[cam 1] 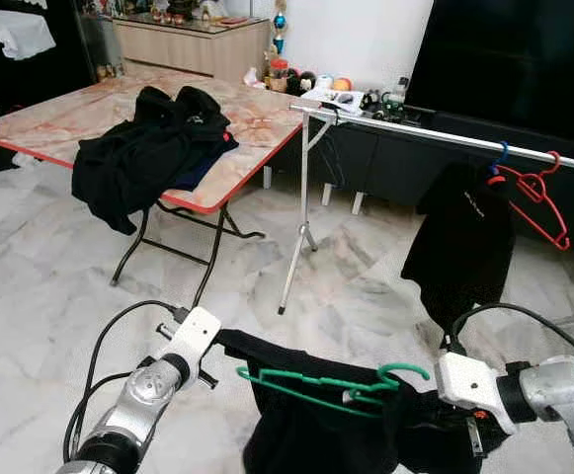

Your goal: Hang hanger

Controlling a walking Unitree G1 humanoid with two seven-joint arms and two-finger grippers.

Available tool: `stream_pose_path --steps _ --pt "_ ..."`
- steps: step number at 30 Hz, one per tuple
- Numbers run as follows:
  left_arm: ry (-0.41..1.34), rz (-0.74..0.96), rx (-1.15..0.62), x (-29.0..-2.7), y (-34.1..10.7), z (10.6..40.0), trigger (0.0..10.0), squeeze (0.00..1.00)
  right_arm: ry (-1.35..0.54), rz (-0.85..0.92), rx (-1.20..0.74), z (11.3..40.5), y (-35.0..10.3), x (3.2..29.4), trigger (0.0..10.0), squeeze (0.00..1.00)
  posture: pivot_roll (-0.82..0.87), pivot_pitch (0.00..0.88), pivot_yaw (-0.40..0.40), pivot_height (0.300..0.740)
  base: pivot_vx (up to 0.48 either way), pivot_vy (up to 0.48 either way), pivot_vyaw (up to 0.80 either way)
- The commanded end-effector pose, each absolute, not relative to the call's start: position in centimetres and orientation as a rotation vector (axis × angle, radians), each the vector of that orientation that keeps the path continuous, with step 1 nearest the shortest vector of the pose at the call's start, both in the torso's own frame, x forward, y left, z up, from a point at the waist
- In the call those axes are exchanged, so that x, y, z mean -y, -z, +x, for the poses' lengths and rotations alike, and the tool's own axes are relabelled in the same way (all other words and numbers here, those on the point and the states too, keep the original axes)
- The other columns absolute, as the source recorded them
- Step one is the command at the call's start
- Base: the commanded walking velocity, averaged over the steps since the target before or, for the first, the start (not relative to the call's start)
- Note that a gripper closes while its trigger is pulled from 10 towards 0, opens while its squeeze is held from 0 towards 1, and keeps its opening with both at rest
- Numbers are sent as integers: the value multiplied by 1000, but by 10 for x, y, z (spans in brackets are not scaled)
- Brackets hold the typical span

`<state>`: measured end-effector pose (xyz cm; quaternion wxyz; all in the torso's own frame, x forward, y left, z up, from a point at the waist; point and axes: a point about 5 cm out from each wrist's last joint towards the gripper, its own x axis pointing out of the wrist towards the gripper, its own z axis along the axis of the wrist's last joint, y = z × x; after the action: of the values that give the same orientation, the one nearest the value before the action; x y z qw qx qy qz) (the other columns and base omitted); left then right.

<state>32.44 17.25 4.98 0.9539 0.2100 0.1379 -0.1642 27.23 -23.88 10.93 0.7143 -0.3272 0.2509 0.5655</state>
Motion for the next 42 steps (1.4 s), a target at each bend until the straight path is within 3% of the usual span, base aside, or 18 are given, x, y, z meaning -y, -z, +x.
stream_pose_path --steps 1,7,14,18,27,36,42 --pt "295 427 -284 -182 -53 326 0 0 -1157 -810 -579 279 -112 252 10000 0 57 4 -38 740 0 0 0" --pt "311 429 -295 -182 -53 325 0 0 -973 -903 -524 299 -112 253 10000 0 58 5 -39 740 0 0 0" --pt "352 430 -299 -179 -55 325 0 0 -949 -954 -517 303 -105 246 10000 0 61 4 -41 740 0 0 0" --pt "428 410 -288 -173 -62 326 0 0 -1010 -998 -551 298 -92 240 10000 0 67 4 -41 740 0 0 0" --pt "740 305 -223 -152 -100 318 0 0 -882 -1043 -609 304 -74 232 10000 0 78 0 -37 740 0 0 0" --pt "986 273 -249 -137 -128 298 0 0 -682 -981 -541 316 -65 215 10000 0 89 0 -31 740 0 0 0" --pt "1105 286 -264 -119 -131 288 314 0 -669 -694 -429 323 -74 180 10000 0 90 0 -32 740 0 0 0"
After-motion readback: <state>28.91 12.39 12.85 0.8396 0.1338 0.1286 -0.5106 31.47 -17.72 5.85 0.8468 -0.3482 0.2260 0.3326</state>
